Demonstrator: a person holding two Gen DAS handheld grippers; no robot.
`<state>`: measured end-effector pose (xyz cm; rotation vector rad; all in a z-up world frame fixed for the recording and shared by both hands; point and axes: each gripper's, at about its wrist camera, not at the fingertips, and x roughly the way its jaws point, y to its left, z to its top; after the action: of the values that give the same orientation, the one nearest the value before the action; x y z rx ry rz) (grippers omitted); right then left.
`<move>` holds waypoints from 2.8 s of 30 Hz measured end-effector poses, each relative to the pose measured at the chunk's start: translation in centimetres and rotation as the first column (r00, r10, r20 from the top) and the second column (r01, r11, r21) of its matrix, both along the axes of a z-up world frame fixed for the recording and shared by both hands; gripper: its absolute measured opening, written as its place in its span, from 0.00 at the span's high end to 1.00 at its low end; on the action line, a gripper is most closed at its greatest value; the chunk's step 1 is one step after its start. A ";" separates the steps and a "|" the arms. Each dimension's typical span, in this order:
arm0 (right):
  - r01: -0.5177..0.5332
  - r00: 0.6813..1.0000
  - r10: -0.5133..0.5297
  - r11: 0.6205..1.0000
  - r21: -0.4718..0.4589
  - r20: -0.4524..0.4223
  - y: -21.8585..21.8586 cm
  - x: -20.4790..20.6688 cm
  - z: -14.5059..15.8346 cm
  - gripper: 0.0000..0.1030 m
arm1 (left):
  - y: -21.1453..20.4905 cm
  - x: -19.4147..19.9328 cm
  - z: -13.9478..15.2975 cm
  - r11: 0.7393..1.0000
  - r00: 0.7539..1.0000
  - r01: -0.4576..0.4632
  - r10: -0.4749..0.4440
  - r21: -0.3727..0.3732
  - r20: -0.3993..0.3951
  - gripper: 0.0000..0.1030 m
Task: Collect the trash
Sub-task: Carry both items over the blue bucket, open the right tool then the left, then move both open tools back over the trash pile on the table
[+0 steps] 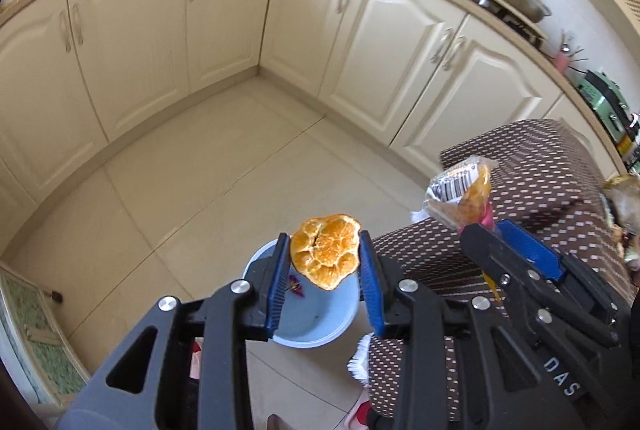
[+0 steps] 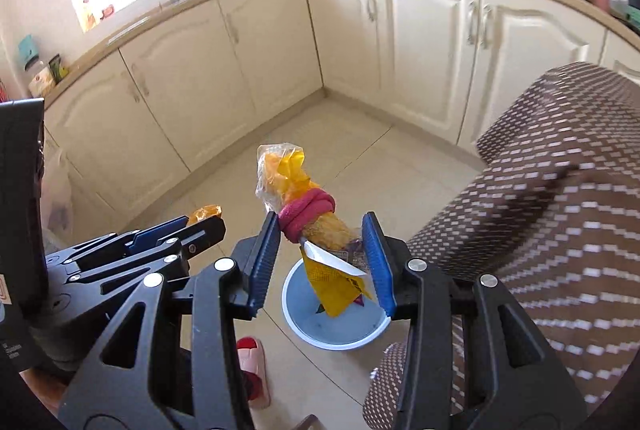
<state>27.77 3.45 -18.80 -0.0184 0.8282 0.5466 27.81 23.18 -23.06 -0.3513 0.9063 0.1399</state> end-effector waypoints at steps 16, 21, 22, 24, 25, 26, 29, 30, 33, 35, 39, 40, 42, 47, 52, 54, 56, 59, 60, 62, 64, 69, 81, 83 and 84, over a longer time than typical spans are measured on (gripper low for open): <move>0.033 0.996 -0.034 0.999 -0.019 -0.083 1.0 4.3 -5.9 0.49 | 1.0 3.8 -5.9 1.000 0.994 -0.013 0.010 -0.023 -0.108 0.68; 0.060 0.996 -0.061 0.998 -0.017 -0.069 0.0 4.2 -5.8 0.49 | 0.3 4.5 -6.8 1.000 0.992 0.006 -0.009 -0.025 -0.124 0.68; 0.065 0.996 -0.066 0.998 -0.017 -0.066 -0.3 4.1 -5.7 0.48 | 0.1 4.6 -6.9 1.000 0.992 0.009 -0.012 -0.026 -0.126 0.68; 0.074 0.995 -0.075 0.997 -0.017 -0.062 -0.8 4.2 -5.6 0.48 | -0.3 4.9 -6.9 1.000 0.992 0.017 -0.020 -0.026 -0.127 0.68; 0.076 0.995 -0.077 0.997 -0.015 -0.061 -1.0 4.1 -5.6 0.48 | -0.5 5.0 -6.8 0.999 0.992 0.021 -0.024 -0.026 -0.125 0.68; 0.081 0.995 -0.082 0.997 -0.014 -0.057 -1.1 4.1 -5.4 0.48 | -0.7 5.1 -6.7 0.999 0.992 0.026 -0.028 -0.025 -0.121 0.68; 0.089 0.995 -0.089 0.996 -0.007 -0.048 -1.4 4.1 -5.0 0.48 | -1.1 5.2 -6.3 0.999 0.993 0.034 -0.037 -0.022 -0.110 0.68; 0.091 0.995 -0.091 0.996 -0.007 -0.046 -1.5 4.1 -4.9 0.48 | -1.3 5.2 -6.1 0.999 0.994 0.036 -0.038 -0.017 -0.106 0.68; 0.098 0.994 -0.098 0.995 0.000 -0.041 -1.9 4.0 -4.7 0.47 | -1.6 5.3 -5.7 0.999 0.994 0.041 -0.041 -0.001 -0.101 0.68; 0.106 0.994 -0.105 0.994 0.003 -0.032 -2.2 3.9 -4.4 0.47 | -1.9 5.4 -5.4 0.999 0.994 0.046 -0.045 0.003 -0.097 0.67; 0.111 0.994 -0.111 0.994 0.007 -0.023 -2.5 3.7 -3.9 0.47 | -1.9 5.3 -5.0 0.999 0.994 0.053 -0.052 0.003 -0.091 0.66; 0.110 0.994 -0.110 0.994 0.008 -0.022 -2.5 3.6 -3.7 0.47 | -2.0 5.3 -4.8 0.999 0.994 0.052 -0.051 0.000 -0.092 0.66; 0.112 0.994 -0.112 0.994 0.010 -0.013 -2.4 3.3 -3.4 0.47 | -2.0 5.2 -4.6 0.999 0.995 0.046 -0.046 -0.002 -0.088 0.64; 0.113 0.994 -0.112 0.993 0.018 -0.007 -2.8 2.8 -2.8 0.47 | -2.1 4.7 -3.9 0.999 0.996 0.042 -0.042 0.000 -0.077 0.59; 0.114 0.993 -0.114 0.993 0.022 0.007 -3.3 2.1 -1.6 0.47 | -2.6 4.0 -2.7 0.999 0.997 0.046 -0.045 0.008 -0.061 0.59; 0.115 0.993 -0.116 0.993 0.028 0.022 -3.7 1.7 -0.9 0.47 | -2.8 3.6 -2.0 0.999 0.998 0.047 -0.047 0.011 -0.051 0.59; 0.115 0.993 -0.116 0.993 0.034 0.035 -4.0 1.4 -0.1 0.47 | -3.0 3.0 -1.2 0.999 0.998 0.049 -0.049 0.016 -0.036 0.59; 0.122 0.990 -0.125 0.991 0.047 0.064 -4.8 0.5 1.4 0.47 | -3.6 2.0 0.5 0.998 0.999 0.055 -0.055 0.024 -0.005 0.59; 0.126 0.989 -0.130 0.991 0.054 0.076 -5.3 0.0 2.1 0.47 | -3.9 1.6 1.3 0.998 0.998 0.059 -0.059 0.029 0.010 0.59; 0.133 0.986 -0.139 0.989 0.063 0.096 -6.0 -0.7 3.2 0.47 | -4.6 1.0 2.6 0.997 0.997 0.068 -0.070 0.035 0.036 0.59; 0.150 0.980 -0.157 0.986 0.071 0.123 -7.4 -1.7 4.6 0.47 | -5.7 0.2 4.2 0.995 0.994 0.087 -0.089 0.039 0.066 0.59; 0.221 0.954 -0.234 0.971 0.088 0.186 -12.1 -4.1 7.7 0.46 | -9.9 -1.3 7.7 0.984 0.976 0.166 -0.173 0.060 0.135 0.55; 0.527 0.811 -0.537 0.843 0.107 0.232 -29.4 -8.3 10.8 0.42 | -25.7 -2.0 11.5 0.891 0.872 0.443 -0.455 0.103 0.179 0.50; 0.566 0.787 -0.574 0.818 0.108 0.227 -32.1 -8.6 10.6 0.42 | -28.2 -1.8 11.6 0.870 0.853 0.480 -0.492 0.109 0.175 0.50; 0.590 0.770 -0.599 0.800 0.112 0.222 -33.5 -8.6 10.5 0.42 | -28.9 -1.8 11.7 0.864 0.846 0.492 -0.504 0.110 0.176 0.50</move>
<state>19.15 -30.09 -8.28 0.2034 0.5326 -0.0510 26.03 -5.70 -11.40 -0.0603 0.7659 -0.3457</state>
